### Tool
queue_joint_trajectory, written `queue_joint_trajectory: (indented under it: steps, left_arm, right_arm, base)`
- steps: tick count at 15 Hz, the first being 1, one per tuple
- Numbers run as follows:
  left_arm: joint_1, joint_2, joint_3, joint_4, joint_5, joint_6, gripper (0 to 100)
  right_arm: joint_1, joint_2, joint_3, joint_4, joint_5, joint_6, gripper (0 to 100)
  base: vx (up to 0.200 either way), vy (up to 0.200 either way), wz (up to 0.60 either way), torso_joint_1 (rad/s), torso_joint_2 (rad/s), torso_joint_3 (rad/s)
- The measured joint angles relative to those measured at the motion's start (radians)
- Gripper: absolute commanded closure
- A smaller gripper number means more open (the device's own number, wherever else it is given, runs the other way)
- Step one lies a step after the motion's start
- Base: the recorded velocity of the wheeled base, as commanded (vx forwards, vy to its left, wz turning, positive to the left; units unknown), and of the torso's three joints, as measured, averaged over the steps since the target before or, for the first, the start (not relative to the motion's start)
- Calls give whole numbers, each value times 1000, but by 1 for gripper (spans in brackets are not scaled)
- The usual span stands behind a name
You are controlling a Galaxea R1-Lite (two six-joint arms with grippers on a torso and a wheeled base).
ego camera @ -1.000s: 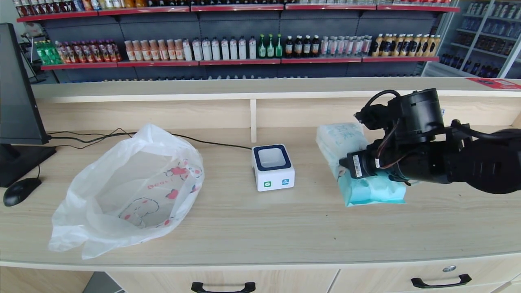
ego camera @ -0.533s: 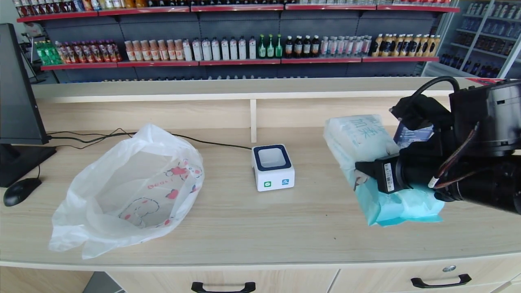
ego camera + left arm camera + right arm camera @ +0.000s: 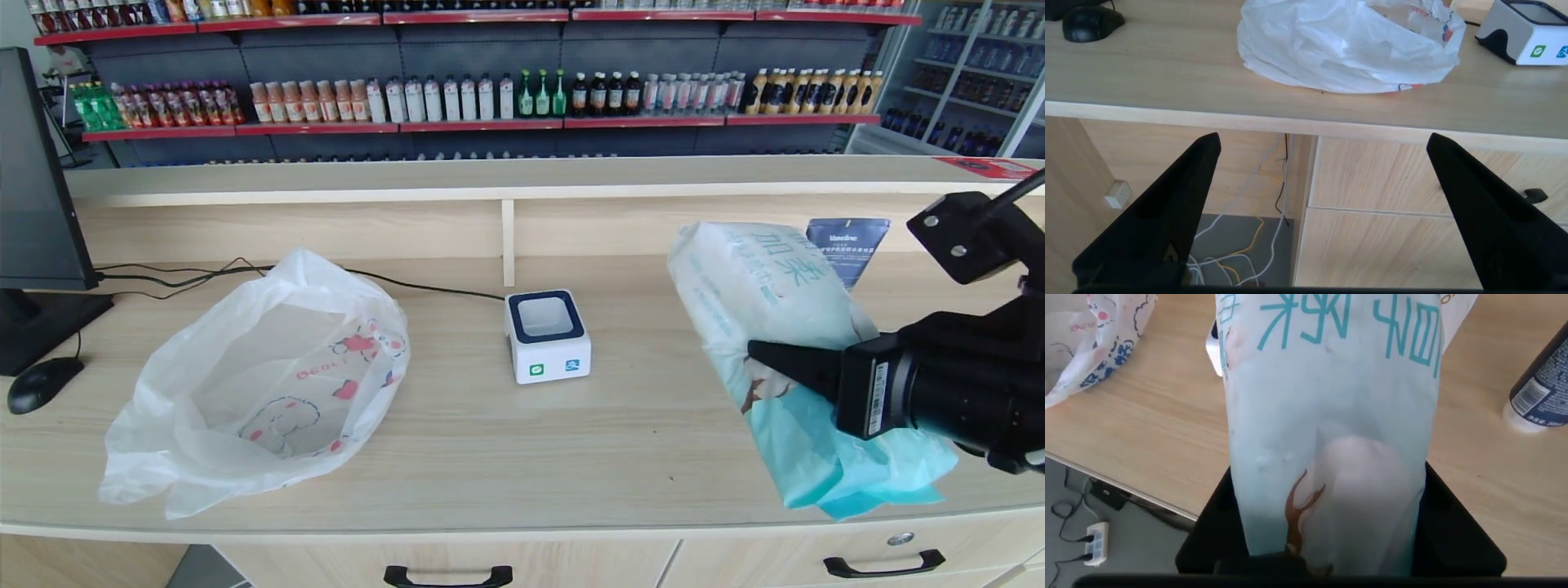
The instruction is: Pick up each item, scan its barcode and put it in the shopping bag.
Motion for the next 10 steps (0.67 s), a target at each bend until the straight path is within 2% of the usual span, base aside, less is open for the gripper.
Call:
queue_joint_trajectory:
  steps: [2,4,7,8,10]
  left_arm:
    - [0,0,0,0,0,0,0]
    - [0,0,0,0,0,0,0]
    - [1,0,0,0,0,0,0]
    - [0,0,0,0,0,0,0]
    - [0,0,0,0,0,0,0]
  right_arm:
    - [39,-9,53,-75,28,66,100]
    - [126,-10,120,-195,45,176,100]
    - [267,12,240,-485,68,366,100]
    - [293,27,274,-546,91,419,100]
    - [315,47,305,-592,224,550,100]
  base:
    - [0,0,0,0,0,0]
    - [0,0,0,0,0,0]
    - [0,0,0,0,0,0]
    - [0,0,0,0,0,0]
    - [0,0,0,0,0,0]
